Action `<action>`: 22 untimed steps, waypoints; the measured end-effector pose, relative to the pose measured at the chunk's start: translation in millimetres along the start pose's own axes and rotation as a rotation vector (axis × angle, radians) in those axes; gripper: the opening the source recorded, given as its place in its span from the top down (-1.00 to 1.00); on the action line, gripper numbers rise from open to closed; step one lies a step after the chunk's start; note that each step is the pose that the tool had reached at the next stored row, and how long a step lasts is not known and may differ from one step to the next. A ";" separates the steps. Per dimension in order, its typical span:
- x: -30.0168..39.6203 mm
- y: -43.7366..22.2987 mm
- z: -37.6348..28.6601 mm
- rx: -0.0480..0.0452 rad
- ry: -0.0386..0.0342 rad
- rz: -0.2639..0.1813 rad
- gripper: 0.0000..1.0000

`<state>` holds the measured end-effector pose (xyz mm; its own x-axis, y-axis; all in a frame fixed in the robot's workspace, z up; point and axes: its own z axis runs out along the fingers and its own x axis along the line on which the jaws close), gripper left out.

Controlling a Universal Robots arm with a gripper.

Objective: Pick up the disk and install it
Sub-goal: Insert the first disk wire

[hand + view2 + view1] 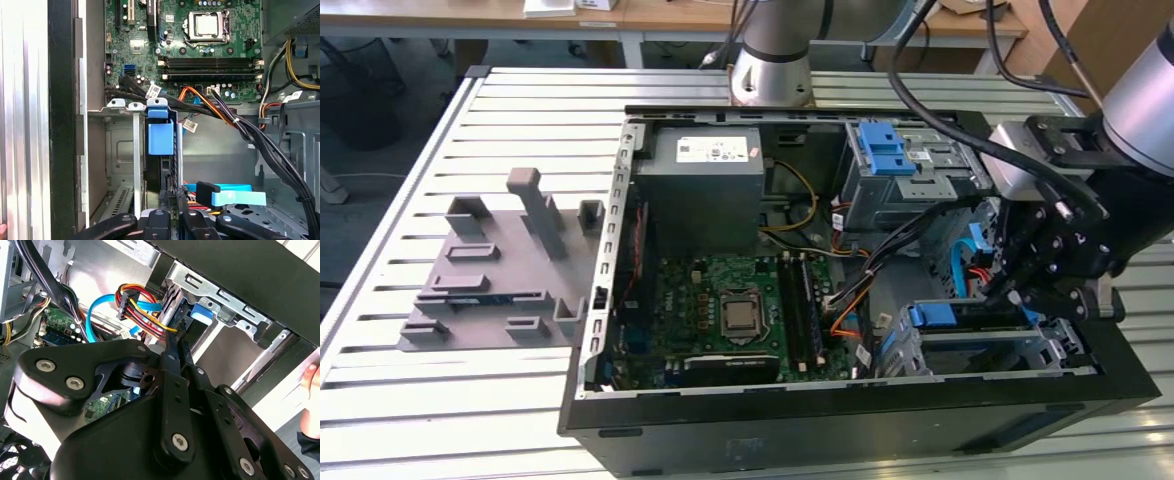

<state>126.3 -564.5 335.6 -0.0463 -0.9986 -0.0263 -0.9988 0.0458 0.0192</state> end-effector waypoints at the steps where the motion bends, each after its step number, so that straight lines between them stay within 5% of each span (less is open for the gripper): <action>1: 0.0 -0.1 -0.4 -0.0006 0.0003 0.000 0.68; 22: 1.4 -3.6 1.1 -0.0171 -0.0013 0.003 0.68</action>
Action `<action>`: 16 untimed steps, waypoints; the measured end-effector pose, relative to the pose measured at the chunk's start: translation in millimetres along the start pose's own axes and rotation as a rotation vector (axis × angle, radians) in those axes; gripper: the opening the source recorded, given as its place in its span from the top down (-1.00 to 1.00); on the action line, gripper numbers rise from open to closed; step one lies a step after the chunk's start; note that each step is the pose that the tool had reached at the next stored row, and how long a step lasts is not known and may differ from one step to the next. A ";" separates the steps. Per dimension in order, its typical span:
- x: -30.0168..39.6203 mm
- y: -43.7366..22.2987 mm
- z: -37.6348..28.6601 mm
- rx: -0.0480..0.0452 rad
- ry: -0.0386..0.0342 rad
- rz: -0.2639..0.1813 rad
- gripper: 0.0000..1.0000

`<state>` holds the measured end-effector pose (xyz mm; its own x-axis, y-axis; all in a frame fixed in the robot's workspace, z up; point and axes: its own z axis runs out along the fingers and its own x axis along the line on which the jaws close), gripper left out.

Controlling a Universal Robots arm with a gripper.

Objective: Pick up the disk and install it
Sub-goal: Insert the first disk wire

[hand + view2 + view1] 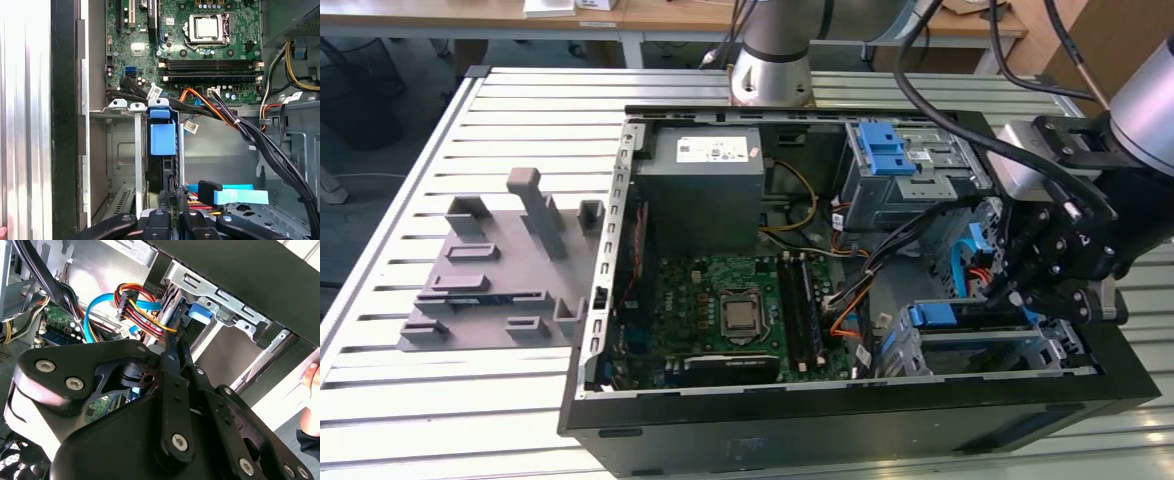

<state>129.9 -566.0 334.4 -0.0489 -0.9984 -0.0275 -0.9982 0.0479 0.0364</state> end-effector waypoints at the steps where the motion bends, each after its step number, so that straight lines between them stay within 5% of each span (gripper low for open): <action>1: 0.0 -0.4 0.0 -0.0002 -0.0009 0.000 0.68; 16: 0.0 -1.8 4.6 -0.0034 -0.0021 0.000 0.68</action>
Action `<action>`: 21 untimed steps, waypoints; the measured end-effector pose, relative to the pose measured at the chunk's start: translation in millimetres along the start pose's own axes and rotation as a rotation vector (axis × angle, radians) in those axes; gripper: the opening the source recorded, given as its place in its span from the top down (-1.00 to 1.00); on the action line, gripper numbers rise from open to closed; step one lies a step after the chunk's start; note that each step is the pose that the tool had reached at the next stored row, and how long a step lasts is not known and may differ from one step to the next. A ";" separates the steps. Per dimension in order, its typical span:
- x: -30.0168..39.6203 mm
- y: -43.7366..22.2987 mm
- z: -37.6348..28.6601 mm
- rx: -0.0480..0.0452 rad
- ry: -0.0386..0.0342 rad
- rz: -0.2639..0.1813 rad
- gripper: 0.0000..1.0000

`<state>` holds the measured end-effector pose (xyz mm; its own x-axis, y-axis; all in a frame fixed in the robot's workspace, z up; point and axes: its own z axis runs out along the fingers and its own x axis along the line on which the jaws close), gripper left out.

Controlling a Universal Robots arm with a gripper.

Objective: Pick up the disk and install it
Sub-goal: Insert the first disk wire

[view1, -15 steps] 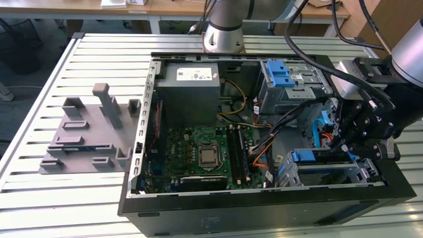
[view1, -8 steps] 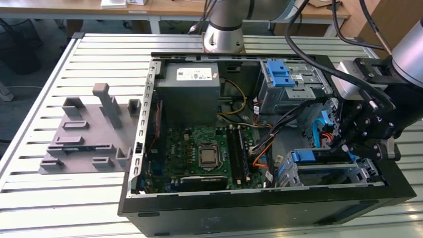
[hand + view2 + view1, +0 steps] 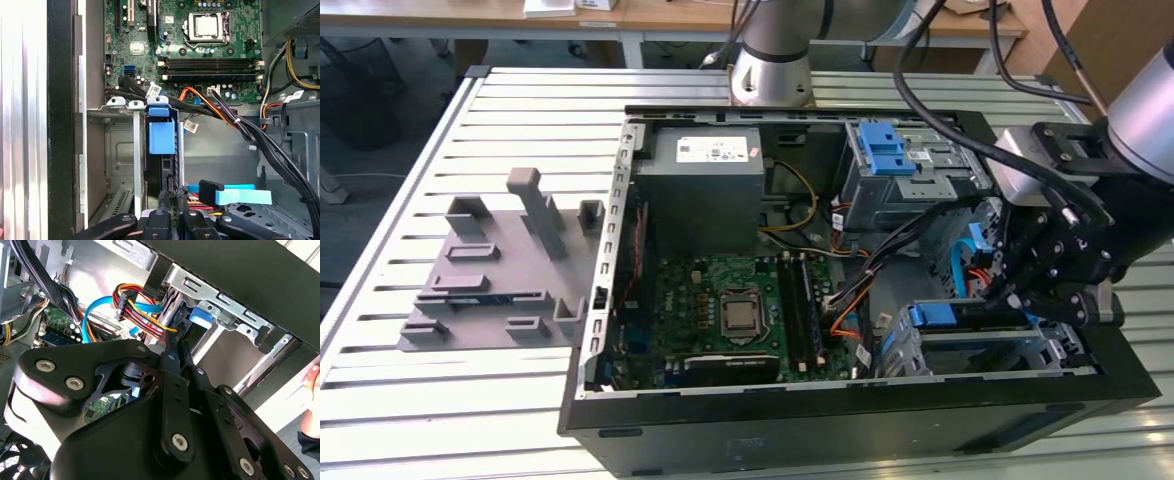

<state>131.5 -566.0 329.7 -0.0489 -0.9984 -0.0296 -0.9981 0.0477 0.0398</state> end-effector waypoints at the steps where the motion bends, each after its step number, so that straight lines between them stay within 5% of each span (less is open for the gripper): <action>1: 0.0 -0.2 0.4 -0.0006 0.0003 0.000 0.68; 10: 0.0 -0.4 1.1 -0.0010 -0.0006 0.000 0.65; 11: 0.0 -0.4 0.3 -0.0010 -0.0004 0.000 0.53; 19: -0.3 0.0 -9.7 -0.0015 -0.0004 0.000 0.53; 21: -0.3 0.0 -9.6 -0.0015 -0.0006 0.000 0.68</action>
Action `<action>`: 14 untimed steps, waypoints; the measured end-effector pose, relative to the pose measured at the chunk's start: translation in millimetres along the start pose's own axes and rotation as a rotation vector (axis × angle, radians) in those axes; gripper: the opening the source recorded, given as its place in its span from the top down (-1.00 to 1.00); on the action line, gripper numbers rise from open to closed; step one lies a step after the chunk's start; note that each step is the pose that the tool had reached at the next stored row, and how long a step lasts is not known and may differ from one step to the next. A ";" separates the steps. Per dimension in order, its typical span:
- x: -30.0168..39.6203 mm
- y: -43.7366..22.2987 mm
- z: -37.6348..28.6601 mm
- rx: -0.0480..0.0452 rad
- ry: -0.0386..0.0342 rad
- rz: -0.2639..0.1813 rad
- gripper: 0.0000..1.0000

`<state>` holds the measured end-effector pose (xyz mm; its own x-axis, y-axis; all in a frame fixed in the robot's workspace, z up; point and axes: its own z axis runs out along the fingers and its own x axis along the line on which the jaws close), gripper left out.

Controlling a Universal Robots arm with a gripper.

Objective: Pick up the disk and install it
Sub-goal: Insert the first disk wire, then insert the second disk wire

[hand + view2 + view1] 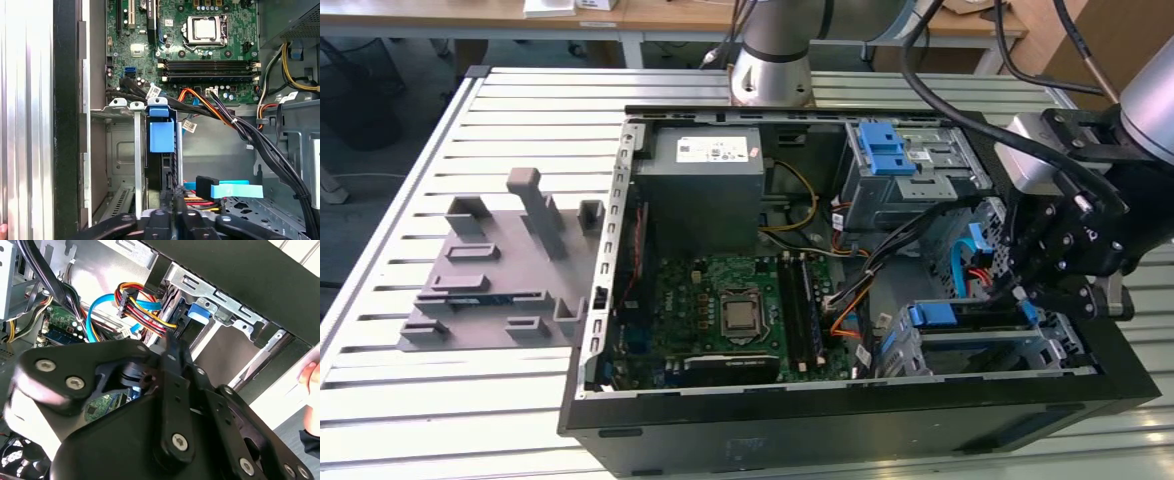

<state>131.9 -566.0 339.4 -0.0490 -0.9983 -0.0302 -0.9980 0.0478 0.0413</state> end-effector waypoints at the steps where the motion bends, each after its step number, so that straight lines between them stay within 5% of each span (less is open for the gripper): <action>1: 0.0 0.0 0.0 0.0000 0.0001 0.000 0.68; 2: 0.0 0.0 -0.1 0.0000 0.0002 0.000 0.79; 14: 0.0 0.4 -0.5 0.0002 0.0005 0.000 0.79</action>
<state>131.5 -566.0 339.9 -0.0490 -0.9984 -0.0297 -0.9980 0.0477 0.0411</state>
